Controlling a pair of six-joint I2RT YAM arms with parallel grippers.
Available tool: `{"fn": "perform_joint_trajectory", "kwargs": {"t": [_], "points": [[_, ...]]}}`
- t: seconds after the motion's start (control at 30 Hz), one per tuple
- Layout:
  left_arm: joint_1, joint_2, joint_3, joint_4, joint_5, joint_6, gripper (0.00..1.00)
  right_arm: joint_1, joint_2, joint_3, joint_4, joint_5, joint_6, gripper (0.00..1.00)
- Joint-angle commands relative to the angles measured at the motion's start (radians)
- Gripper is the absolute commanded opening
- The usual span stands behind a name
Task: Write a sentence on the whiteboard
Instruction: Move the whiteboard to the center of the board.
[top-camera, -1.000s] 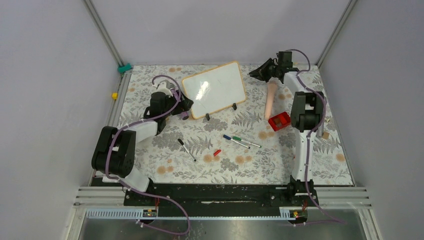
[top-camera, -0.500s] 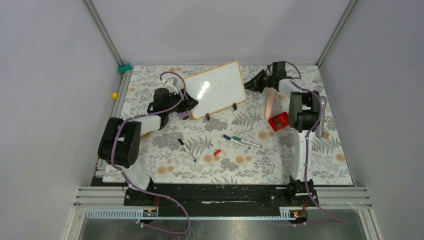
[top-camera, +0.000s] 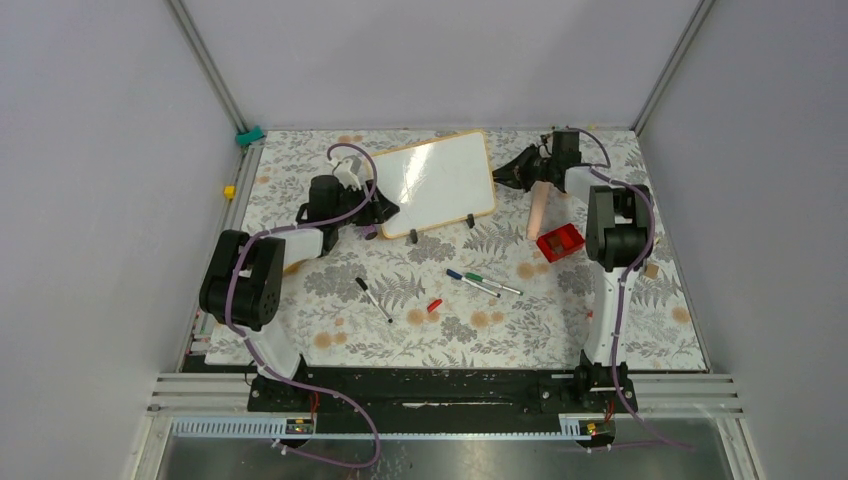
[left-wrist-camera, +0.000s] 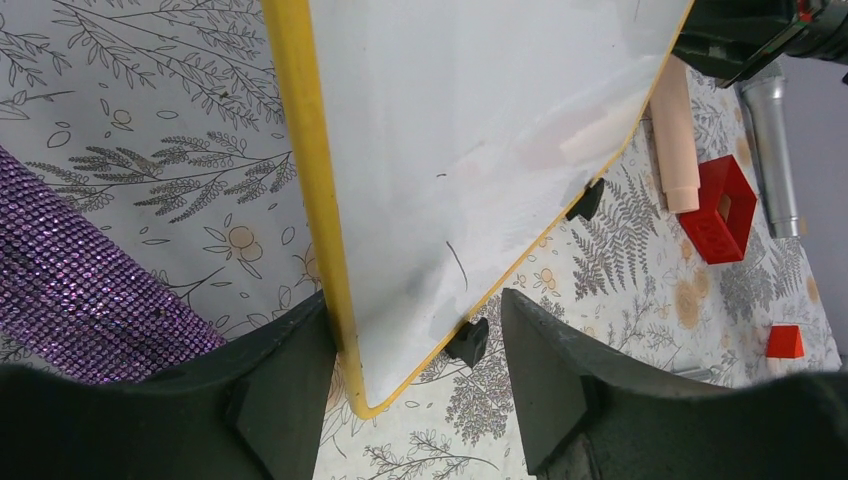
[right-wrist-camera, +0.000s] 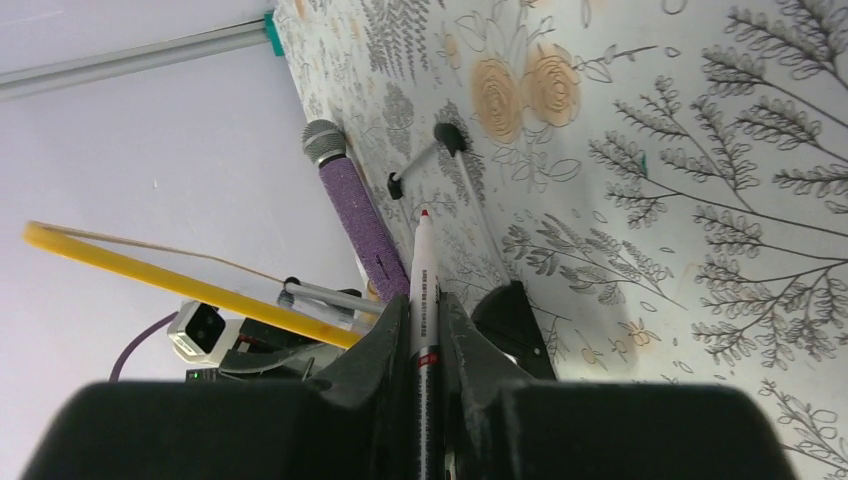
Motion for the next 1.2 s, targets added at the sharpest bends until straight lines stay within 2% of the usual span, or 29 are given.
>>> {"fn": "perform_joint_trajectory", "kwargs": {"t": [0.0, 0.4, 1.17], "points": [[-0.017, 0.003, 0.043, 0.026, 0.055, 0.037, 0.59, 0.009, -0.088, -0.037, 0.033, -0.042, -0.007, 0.00], [-0.058, -0.023, 0.039, -0.034, 0.052, 0.078, 0.59, 0.008, -0.191, -0.175, 0.044, -0.024, -0.039, 0.00], [-0.117, -0.221, -0.152, -0.036, 0.061, 0.062, 0.60, -0.016, -0.345, -0.387, 0.080, 0.018, -0.076, 0.00]]}}
